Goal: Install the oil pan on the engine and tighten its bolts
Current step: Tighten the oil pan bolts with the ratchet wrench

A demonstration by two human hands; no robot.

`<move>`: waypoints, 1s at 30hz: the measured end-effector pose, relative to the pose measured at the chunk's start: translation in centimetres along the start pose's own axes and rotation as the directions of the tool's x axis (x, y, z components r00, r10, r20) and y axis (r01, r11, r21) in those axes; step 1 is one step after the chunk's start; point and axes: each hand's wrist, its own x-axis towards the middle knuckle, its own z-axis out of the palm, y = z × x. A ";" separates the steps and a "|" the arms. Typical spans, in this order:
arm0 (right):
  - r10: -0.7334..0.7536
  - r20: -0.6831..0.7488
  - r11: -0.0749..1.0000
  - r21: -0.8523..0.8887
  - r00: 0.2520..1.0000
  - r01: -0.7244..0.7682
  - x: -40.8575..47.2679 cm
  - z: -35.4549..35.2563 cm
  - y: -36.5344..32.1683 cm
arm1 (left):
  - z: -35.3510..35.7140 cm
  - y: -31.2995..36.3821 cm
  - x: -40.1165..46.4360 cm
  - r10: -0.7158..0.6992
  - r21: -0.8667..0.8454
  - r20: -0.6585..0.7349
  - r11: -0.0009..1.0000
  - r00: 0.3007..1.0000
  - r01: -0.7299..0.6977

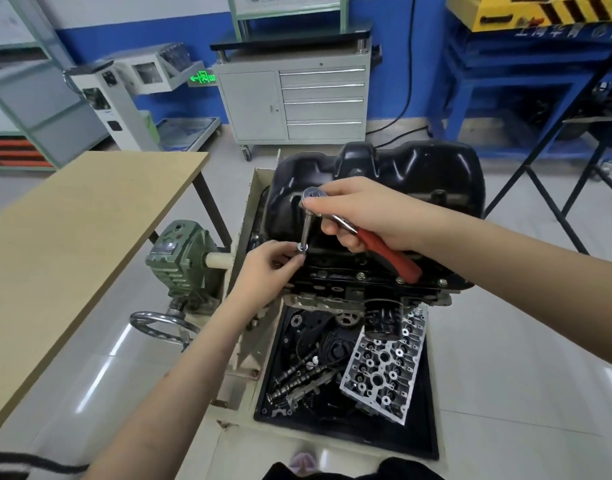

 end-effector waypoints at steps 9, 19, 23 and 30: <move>0.103 -0.078 0.994 -0.015 0.992 -0.105 3.4 3.4 -1.1 | -4.8 -2.6 2.9 0.057 0.101 0.226 0.992 0.973 -0.082; 0.072 -0.169 0.989 -0.112 0.983 -0.092 3.3 4.4 0.1 | -4.2 -3.5 3.0 0.162 0.111 0.223 0.976 0.961 -0.190; -0.100 -0.114 0.816 -0.578 0.988 0.016 3.3 4.0 -0.3 | -4.4 -2.5 2.5 0.252 0.137 0.197 0.950 0.947 -0.281; -0.156 0.054 0.301 -0.949 0.986 0.099 4.6 3.8 -1.8 | -4.2 -1.6 2.2 0.329 0.077 0.122 0.938 0.936 -0.339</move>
